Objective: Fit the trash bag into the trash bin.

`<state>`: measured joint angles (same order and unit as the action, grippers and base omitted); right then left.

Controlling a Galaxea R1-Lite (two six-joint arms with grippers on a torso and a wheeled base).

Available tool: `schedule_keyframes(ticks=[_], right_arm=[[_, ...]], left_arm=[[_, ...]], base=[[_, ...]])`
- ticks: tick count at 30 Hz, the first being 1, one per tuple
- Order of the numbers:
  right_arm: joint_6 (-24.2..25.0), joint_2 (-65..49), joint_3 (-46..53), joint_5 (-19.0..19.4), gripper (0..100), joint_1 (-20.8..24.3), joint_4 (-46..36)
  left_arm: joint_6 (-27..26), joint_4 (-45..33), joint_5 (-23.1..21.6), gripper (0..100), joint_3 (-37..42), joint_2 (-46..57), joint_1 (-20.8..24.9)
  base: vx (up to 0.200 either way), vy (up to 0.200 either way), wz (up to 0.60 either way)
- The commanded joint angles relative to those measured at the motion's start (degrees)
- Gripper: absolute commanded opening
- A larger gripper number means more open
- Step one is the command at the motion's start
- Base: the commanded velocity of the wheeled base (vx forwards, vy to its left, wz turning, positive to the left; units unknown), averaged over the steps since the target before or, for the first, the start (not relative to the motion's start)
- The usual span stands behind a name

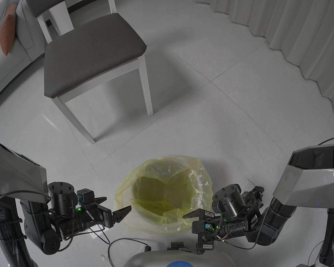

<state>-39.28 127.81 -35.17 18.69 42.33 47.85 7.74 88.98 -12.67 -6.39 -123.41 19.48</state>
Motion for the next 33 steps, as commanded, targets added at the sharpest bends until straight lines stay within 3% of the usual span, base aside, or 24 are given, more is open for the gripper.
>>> schedule_keyframes(ticks=[1,18,19,33], right_arm=[[-0.01,-1.07,0.72,0.03,100,0.56,0.05],[-0.01,-6.87,3.44,0.03,100,-1.19,0.84],[-0.01,-7.13,3.53,0.03,100,-1.46,0.93],[-0.01,-10.82,4.67,0.03,100,-8.84,1.37]], left_arm=[[0.26,1.02,1.33,100,-1.87,-3.07,0.65],[0.70,1.02,1.59,100,-4.69,-6.41,-0.06],[0.70,1.02,1.59,0,-4.77,-6.41,-0.14],[2.10,1.02,2.91,0,-9.08,-11.51,0.21]], base=[[0.000,0.000,0.00],[0.000,0.000,0.00],[0.000,0.000,0.00],[0.000,0.000,0.00]])
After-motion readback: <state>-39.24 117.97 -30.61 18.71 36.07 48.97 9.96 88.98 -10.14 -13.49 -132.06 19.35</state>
